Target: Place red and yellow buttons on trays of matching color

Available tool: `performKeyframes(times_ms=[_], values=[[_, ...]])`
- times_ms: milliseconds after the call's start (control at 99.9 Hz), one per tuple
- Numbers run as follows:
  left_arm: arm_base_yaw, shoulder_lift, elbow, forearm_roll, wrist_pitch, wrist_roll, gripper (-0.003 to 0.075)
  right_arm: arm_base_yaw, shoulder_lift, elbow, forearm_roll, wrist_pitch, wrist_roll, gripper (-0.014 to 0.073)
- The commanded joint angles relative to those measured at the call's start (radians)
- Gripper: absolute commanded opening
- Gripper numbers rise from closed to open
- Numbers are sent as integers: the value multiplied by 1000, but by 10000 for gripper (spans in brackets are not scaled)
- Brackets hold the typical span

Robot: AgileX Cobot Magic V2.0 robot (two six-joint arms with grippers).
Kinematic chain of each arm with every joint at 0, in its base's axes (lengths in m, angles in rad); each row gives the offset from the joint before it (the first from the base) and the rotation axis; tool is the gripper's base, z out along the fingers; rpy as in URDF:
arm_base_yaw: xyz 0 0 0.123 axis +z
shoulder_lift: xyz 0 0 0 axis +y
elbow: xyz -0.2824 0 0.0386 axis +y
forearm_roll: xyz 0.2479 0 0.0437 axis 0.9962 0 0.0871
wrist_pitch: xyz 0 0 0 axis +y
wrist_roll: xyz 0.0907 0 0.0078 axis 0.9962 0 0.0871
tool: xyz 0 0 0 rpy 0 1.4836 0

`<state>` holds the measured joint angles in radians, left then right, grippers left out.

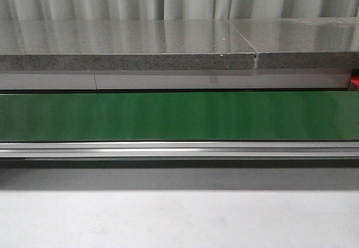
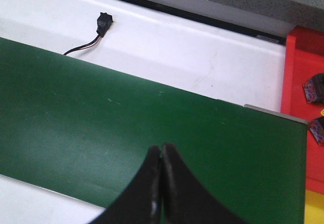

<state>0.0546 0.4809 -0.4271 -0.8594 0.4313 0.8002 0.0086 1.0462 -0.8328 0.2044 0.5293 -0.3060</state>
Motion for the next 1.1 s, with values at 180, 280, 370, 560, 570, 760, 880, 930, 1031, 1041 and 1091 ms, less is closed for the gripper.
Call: performKeyframes(times_ms=[180, 280, 370, 560, 570, 760, 880, 930, 1031, 1041, 1091], values=[[-7, 2, -27, -34, -51, -3, -19, -1, -20, -25, 0, -55, -8, -68], [-7, 2, -27, -30, -62, -3, -18, -1, -20, -25, 0, -55, -8, -68], [-7, 2, -27, -30, -62, -3, 6, -1, -20, -25, 0, -55, -8, -68], [-7, 2, -22, -28, -51, -3, 345, -1, -20, -25, 0, -55, -8, -68], [-7, 2, -22, -28, -51, -3, 379, -1, -20, -25, 0, -55, -8, -68], [-7, 2, -22, -39, -55, -3, 687, -1, -20, -25, 0, -55, -8, -68], [-7, 2, -22, -39, -59, -3, 657, -1, -20, -25, 0, -55, -8, -68], [-7, 2, -22, -45, -74, -10, 645, -1, -20, -25, 0, -55, -8, -68], [0, 10, -31, -39, -159, -135, 640, -1, -20, -25, 0, -55, -8, -68], [2, 14, -32, -39, -171, -155, 640, -1, -20, -25, 0, -55, -8, -68], [17, 34, -49, -31, -204, -214, 640, -1, -20, -25, 0, -55, -8, -68]])
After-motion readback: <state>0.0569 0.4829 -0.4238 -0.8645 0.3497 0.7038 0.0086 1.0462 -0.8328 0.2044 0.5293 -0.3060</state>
